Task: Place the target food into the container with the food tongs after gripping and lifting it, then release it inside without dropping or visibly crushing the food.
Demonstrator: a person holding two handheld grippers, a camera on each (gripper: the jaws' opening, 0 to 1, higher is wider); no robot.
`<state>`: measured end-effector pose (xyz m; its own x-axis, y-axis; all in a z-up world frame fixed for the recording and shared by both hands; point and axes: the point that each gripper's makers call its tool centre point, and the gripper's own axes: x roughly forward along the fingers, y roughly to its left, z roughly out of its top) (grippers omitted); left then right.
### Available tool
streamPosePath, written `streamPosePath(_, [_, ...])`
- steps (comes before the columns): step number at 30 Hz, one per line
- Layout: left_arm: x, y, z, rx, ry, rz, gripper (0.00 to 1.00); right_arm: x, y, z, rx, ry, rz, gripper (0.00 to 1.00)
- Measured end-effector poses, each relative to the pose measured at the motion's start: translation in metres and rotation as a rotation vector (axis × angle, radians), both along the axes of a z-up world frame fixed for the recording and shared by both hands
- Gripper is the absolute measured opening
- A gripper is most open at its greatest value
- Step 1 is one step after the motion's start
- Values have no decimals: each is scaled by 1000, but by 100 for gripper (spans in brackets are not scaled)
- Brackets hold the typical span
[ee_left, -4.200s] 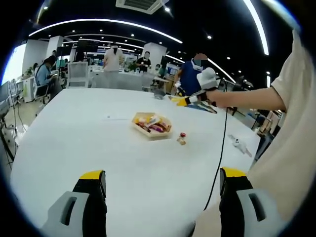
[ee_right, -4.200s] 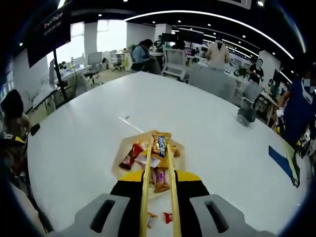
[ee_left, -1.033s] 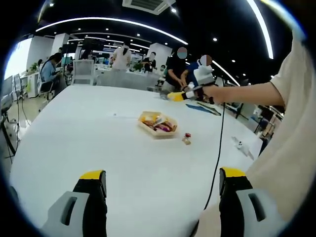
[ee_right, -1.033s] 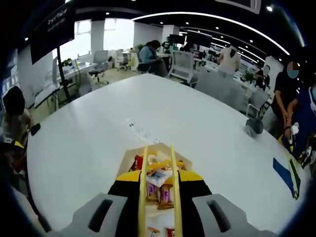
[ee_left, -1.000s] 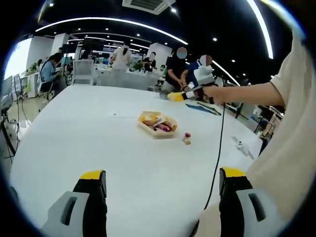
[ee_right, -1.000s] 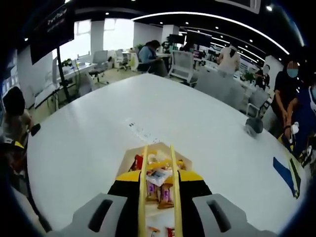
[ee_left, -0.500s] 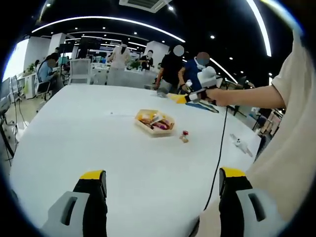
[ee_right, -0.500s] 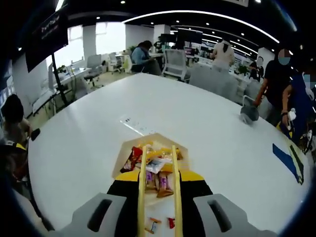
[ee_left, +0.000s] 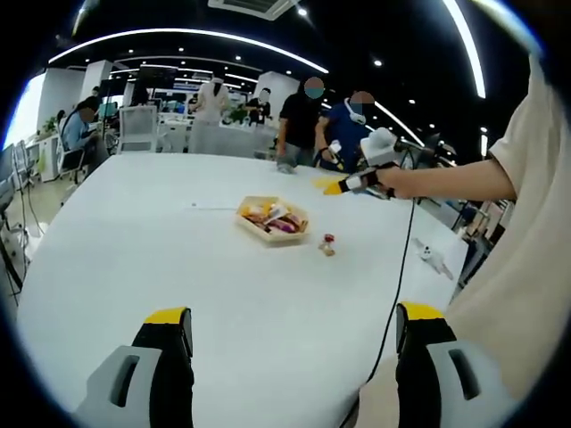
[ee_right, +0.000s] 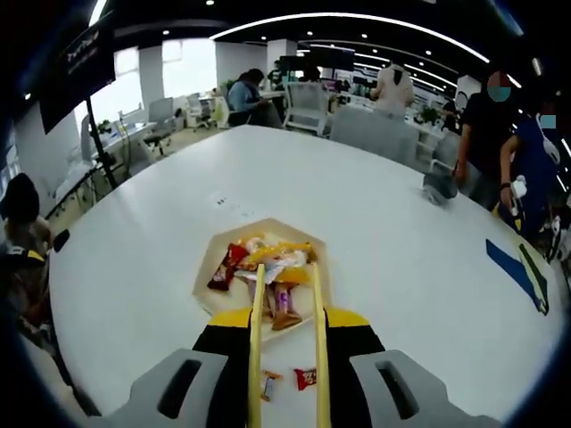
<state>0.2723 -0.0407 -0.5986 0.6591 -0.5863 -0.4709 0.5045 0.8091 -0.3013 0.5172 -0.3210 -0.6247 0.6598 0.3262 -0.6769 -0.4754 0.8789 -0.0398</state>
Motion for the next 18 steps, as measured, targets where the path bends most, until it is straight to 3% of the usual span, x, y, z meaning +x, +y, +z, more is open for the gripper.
streamPosePath(18, [3,-7,-3,4,8,-27,95,-24,-19,-22,-17,47,-22,28])
